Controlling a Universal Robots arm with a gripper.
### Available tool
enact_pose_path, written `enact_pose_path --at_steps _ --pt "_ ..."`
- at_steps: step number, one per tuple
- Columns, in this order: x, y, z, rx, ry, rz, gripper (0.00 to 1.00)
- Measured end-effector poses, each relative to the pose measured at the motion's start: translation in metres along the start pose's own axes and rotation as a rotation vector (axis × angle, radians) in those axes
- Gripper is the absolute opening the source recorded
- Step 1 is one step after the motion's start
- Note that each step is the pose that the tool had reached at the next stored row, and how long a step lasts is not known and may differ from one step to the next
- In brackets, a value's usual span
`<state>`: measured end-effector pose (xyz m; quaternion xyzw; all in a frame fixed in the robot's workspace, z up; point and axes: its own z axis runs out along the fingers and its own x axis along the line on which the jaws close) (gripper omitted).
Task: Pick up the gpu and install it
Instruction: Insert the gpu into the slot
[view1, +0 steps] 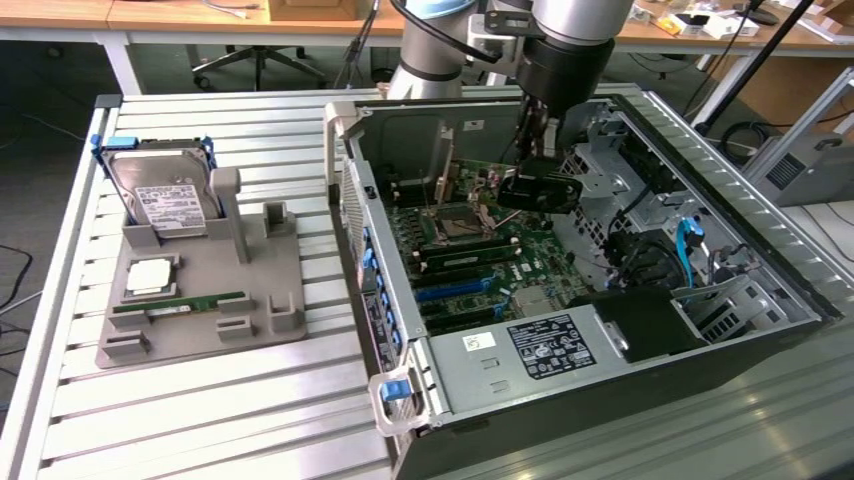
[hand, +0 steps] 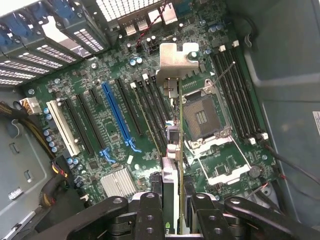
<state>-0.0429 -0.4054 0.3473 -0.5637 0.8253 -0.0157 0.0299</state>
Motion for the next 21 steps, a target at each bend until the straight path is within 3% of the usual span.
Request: enact_pose_path --at_steps 21 --pt "0.0000 0.0000 0.0000 -0.0015 -0.0028 -0.047 0.27"
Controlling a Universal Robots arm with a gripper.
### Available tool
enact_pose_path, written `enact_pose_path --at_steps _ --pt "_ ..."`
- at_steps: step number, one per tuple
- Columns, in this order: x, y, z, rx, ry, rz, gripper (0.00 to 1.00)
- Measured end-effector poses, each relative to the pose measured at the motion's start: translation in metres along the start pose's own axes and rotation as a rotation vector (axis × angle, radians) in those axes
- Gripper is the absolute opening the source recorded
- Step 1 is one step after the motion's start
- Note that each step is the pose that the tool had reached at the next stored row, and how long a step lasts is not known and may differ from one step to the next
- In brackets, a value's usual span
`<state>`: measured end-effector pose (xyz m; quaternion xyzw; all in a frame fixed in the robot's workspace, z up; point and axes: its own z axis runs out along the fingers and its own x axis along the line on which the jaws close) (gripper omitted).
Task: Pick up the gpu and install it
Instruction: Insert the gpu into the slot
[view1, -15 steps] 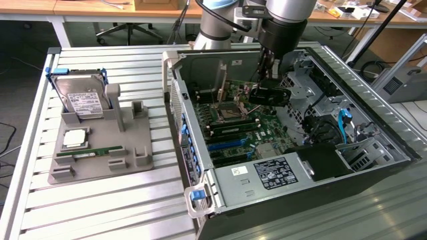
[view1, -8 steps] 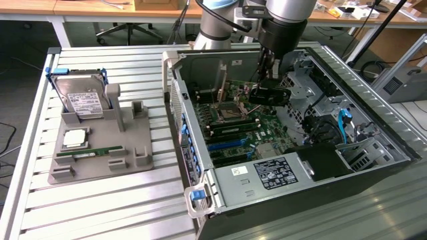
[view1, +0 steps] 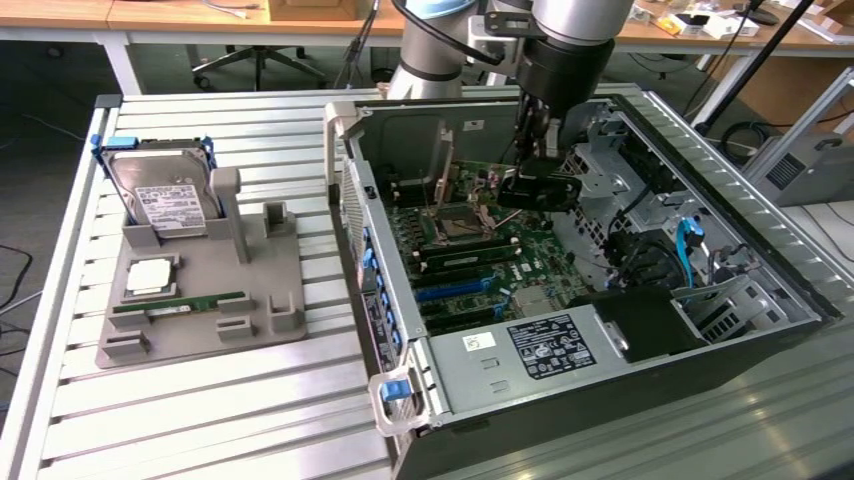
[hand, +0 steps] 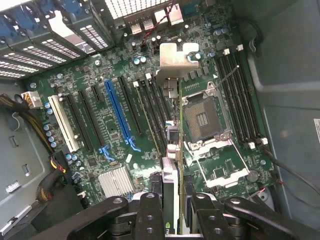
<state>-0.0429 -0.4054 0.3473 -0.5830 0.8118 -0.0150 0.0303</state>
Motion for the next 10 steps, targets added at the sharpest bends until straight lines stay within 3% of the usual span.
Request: enact_pose_path --at_steps 10 --pt "0.0000 0.0000 0.0001 -0.0007 -0.0013 -0.021 0.27"
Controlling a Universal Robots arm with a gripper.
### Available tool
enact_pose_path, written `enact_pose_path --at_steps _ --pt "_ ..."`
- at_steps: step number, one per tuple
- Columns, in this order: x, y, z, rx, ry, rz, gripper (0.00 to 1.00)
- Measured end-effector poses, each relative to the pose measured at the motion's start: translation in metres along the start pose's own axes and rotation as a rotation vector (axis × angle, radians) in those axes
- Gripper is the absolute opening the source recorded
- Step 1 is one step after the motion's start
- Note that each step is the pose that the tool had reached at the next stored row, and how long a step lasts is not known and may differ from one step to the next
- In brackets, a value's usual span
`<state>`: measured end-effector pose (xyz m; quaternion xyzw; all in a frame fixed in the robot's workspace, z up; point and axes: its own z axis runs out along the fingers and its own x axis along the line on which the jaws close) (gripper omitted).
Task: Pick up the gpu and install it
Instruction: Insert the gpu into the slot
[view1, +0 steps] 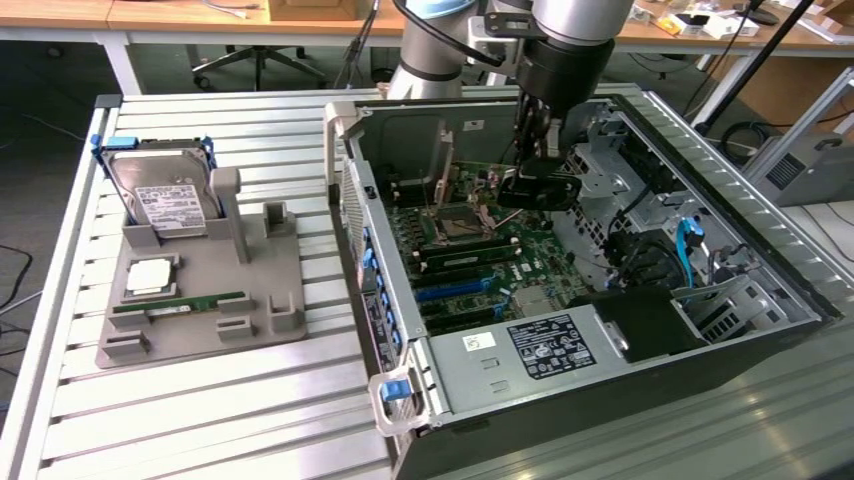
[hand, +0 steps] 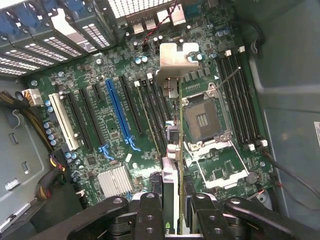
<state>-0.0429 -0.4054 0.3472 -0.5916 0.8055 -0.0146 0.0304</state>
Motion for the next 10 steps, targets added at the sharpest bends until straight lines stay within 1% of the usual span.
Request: enact_pose_path --at_steps 10 --pt "0.0000 0.0000 0.0001 -0.0010 -0.0018 -0.031 0.27"
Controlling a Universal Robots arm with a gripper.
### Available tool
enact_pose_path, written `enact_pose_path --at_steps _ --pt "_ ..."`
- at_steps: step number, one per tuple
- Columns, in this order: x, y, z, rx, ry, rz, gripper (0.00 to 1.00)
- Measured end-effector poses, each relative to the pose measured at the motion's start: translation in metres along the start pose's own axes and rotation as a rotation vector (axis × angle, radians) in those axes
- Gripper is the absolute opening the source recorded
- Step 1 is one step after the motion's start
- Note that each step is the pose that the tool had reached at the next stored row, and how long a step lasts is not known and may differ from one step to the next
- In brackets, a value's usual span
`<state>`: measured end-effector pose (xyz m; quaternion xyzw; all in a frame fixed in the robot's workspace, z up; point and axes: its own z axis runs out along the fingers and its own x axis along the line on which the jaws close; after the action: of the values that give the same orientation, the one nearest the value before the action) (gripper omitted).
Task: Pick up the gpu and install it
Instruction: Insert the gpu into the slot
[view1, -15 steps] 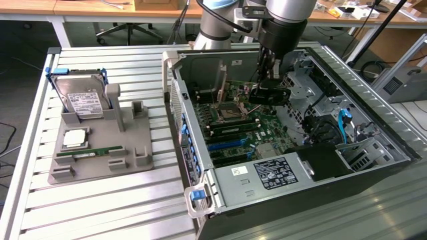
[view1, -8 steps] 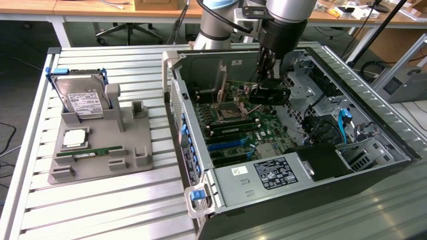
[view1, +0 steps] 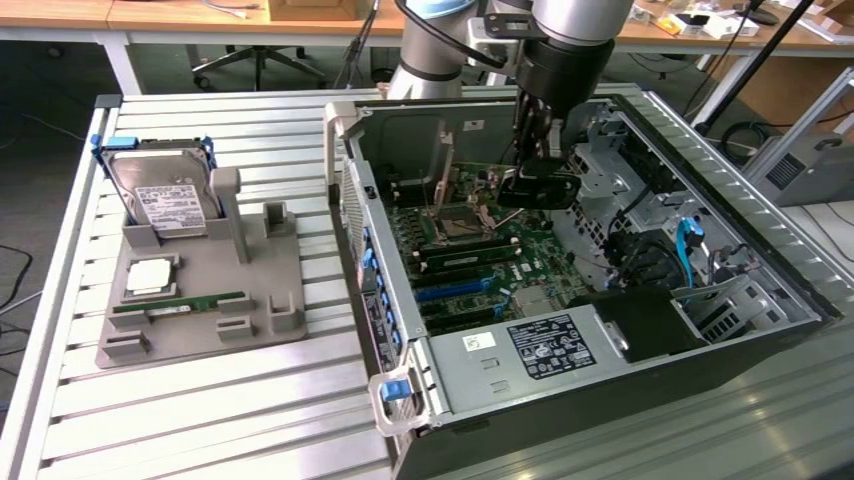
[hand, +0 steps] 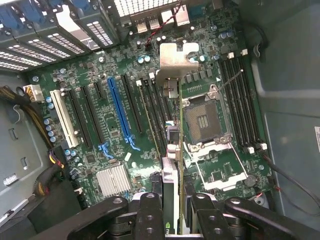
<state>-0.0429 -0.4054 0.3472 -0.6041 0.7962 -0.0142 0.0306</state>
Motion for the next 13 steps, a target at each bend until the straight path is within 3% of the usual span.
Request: enact_pose_path --at_steps 13 --pt "0.0000 0.0000 0.0000 -0.0012 -0.0022 -0.037 0.27"
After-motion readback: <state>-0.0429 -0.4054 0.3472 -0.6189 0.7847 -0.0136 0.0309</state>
